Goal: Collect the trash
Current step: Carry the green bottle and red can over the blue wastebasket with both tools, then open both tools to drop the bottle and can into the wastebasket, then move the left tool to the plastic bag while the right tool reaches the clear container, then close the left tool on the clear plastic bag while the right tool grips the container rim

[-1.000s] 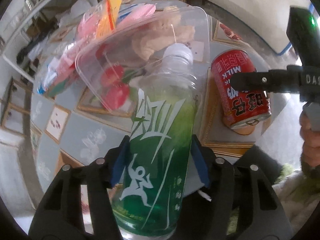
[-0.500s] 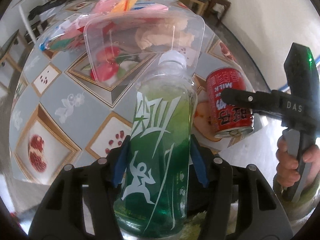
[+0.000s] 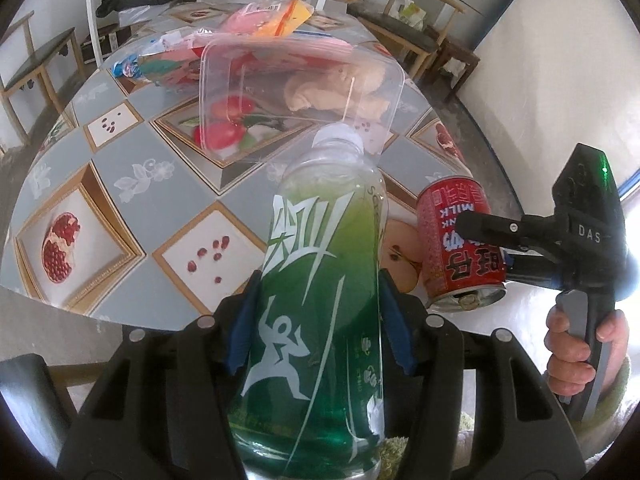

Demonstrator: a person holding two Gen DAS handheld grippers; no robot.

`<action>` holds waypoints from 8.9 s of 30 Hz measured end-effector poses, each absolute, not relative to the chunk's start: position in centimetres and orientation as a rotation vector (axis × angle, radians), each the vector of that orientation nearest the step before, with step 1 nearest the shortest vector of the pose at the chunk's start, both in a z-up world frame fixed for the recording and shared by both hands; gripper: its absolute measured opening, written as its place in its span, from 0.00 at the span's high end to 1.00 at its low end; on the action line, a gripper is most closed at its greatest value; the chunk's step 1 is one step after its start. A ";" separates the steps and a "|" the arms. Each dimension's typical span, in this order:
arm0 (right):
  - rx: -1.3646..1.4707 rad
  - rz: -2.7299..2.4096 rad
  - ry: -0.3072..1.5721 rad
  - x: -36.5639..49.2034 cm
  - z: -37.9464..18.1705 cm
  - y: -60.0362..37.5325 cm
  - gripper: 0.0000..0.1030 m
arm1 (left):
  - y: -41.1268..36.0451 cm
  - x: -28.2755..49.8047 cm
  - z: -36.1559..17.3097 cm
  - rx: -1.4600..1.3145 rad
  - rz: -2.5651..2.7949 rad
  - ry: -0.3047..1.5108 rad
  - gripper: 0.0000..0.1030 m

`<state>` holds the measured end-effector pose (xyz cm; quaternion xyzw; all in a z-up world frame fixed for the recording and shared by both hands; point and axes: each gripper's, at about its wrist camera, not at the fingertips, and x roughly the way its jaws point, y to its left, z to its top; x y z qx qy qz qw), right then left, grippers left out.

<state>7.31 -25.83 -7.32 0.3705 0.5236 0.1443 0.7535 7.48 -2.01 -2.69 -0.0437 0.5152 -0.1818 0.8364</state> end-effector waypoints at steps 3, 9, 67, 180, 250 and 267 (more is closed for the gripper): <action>0.815 0.312 1.122 6.5 -6.8 -26.1 0.33 | -2.2 7.3 -2.6 -0.100 -0.391 1.084 0.48; 0.821 0.302 1.095 5.5 -6.3 -26.7 0.33 | -2.5 6.9 -2.4 -0.122 -0.418 1.077 0.48; 1.291 -0.560 1.168 3.4 -34.5 -64.3 0.37 | -46.8 19.8 -6.6 0.304 -0.920 1.449 0.31; 0.688 0.215 1.281 8.5 -6.2 -26.2 0.83 | 17.3 28.0 -9.1 -1.079 -0.374 1.066 0.49; 0.705 0.190 1.308 9.0 -6.8 -25.0 0.82 | 18.6 28.1 -10.7 -1.125 -0.282 1.081 0.98; 0.669 0.165 1.306 8.9 -6.5 -24.0 0.82 | 20.1 18.8 -4.9 -0.953 -0.280 0.858 0.99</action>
